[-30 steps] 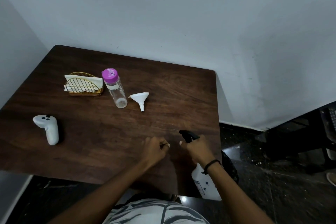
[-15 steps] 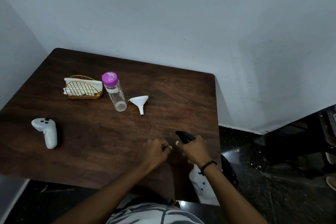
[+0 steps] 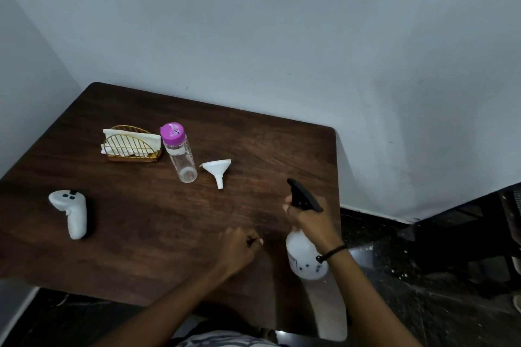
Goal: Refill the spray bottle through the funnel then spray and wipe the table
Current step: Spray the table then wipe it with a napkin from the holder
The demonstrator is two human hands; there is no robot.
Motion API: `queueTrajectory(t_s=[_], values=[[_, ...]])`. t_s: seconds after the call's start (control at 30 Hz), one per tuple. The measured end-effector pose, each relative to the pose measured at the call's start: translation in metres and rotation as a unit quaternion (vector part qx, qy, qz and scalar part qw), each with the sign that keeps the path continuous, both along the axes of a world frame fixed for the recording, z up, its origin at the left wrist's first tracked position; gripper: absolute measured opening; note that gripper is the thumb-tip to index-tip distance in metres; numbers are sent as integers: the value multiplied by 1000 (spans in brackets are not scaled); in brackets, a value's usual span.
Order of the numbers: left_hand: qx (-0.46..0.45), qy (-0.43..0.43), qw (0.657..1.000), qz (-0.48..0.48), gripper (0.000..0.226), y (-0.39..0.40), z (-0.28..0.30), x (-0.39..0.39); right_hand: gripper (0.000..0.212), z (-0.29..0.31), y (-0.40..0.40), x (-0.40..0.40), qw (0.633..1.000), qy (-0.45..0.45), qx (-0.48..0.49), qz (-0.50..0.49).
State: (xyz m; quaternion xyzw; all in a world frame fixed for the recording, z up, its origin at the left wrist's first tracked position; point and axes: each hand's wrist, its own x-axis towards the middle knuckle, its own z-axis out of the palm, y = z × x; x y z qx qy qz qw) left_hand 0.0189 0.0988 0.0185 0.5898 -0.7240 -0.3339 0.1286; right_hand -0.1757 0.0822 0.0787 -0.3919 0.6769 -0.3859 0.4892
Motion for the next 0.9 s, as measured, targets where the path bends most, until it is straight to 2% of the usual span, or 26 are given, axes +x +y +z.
queueTrajectory(t_s=[0.13,0.33,0.53,0.8,0.9], values=[[2,15,1000,-3,18,0,-1,2,18,5,-29,-13,994,-46,-98,-20],[5,45,999,-16,17,-3,0,4,17,-3,-77,-23,984,-13,-170,-53],[11,66,998,-23,14,-14,3,-4,21,-17,-98,-29,981,-26,-174,-77],[10,78,997,-20,14,-33,-1,-15,24,-28,-98,-31,990,-12,-132,-42],[4,78,997,-18,13,-39,3,-17,42,-23,-92,-32,993,28,-110,-30]])
